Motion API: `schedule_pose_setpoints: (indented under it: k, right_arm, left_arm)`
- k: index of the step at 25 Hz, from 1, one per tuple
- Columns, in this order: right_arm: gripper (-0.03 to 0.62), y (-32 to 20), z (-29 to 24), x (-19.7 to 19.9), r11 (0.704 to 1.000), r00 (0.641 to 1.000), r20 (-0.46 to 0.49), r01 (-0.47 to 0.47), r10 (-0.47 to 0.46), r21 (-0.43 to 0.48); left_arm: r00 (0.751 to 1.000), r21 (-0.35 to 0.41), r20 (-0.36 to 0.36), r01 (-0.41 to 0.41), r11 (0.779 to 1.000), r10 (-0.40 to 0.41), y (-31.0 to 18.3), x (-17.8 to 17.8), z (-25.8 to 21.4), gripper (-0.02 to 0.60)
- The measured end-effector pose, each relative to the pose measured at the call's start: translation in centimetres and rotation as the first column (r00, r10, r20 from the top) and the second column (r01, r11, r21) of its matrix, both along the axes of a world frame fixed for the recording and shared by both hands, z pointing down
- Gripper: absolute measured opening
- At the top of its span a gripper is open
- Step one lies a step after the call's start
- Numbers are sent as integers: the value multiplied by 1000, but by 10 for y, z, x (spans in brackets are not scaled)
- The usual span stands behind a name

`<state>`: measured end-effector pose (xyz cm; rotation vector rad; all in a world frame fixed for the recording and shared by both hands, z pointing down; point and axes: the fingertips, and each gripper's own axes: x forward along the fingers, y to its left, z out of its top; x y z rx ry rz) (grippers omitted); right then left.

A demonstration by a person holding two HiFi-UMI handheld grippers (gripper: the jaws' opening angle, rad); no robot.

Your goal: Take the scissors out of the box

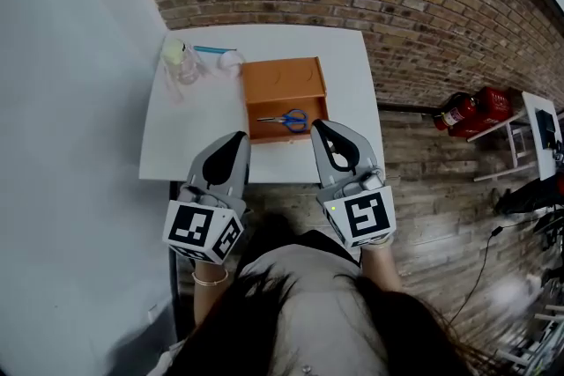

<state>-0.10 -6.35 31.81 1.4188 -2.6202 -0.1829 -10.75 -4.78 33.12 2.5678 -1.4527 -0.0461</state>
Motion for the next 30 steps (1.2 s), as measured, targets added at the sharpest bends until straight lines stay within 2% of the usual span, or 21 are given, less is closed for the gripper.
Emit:
schedule_pose_setpoints:
  k: [19, 30]
  right_arm:
    - [5, -33, 11, -14, 995, 995, -34, 94, -95, -28]
    - [5, -71, 34, -3, 984, 988, -29, 146, -149, -104]
  left_arm:
    - [999, 2, -15, 33, 999, -33, -34, -7, -3, 0]
    - [997, 14, -17, 82, 997, -81, -70, 0, -8, -2]
